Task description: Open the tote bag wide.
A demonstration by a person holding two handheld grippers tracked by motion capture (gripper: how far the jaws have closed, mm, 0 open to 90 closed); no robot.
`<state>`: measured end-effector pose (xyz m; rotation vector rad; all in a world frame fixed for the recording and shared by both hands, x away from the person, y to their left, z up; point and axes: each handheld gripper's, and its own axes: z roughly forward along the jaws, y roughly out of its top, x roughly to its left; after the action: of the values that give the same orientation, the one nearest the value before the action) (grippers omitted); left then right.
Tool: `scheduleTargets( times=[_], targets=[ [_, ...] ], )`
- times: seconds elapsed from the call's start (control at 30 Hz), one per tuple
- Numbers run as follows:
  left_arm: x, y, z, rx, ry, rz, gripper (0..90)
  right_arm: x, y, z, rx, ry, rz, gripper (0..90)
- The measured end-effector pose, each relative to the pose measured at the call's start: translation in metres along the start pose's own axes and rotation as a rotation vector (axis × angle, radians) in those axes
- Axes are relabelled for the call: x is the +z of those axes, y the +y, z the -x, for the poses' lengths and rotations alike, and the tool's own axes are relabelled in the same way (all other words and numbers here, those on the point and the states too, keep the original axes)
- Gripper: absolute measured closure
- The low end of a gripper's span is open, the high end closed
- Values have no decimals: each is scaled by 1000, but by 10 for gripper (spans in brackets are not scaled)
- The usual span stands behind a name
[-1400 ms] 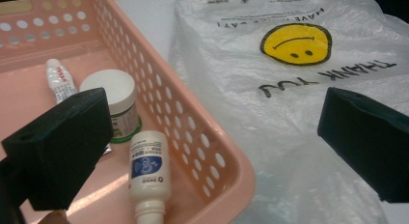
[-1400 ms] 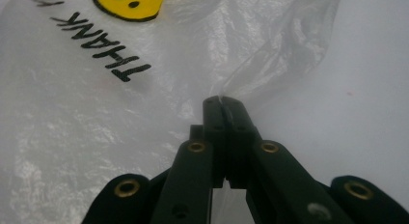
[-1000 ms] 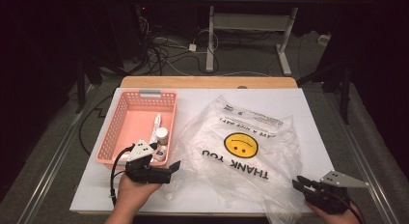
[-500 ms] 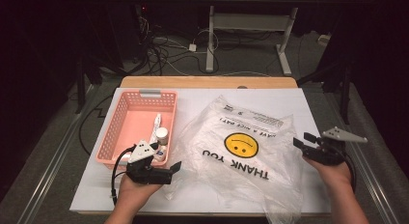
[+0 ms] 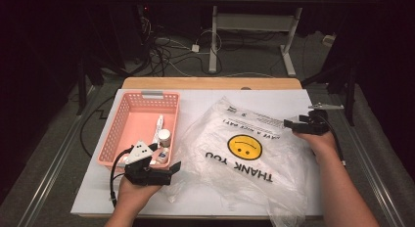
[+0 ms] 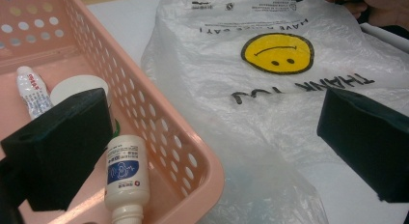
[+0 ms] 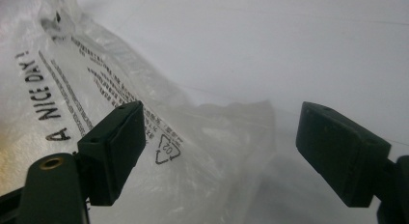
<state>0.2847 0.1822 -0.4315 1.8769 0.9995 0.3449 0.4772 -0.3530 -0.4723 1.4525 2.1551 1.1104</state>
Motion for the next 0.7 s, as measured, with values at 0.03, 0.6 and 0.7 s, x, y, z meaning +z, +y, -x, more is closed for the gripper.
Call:
scheduleTargets(
  times=[0.03,0.6,0.7],
  targets=[
    [0,0,0,1,0,-2,0,4,0,-1,-18,7,-18,198],
    [3,-1,3,1,-13,-8,0,12,-10,-25,-239,60,-100,778],
    [4,-1,3,2,-16,-11,0,10,-12,-26,-246,71,-100,895]
  ],
)
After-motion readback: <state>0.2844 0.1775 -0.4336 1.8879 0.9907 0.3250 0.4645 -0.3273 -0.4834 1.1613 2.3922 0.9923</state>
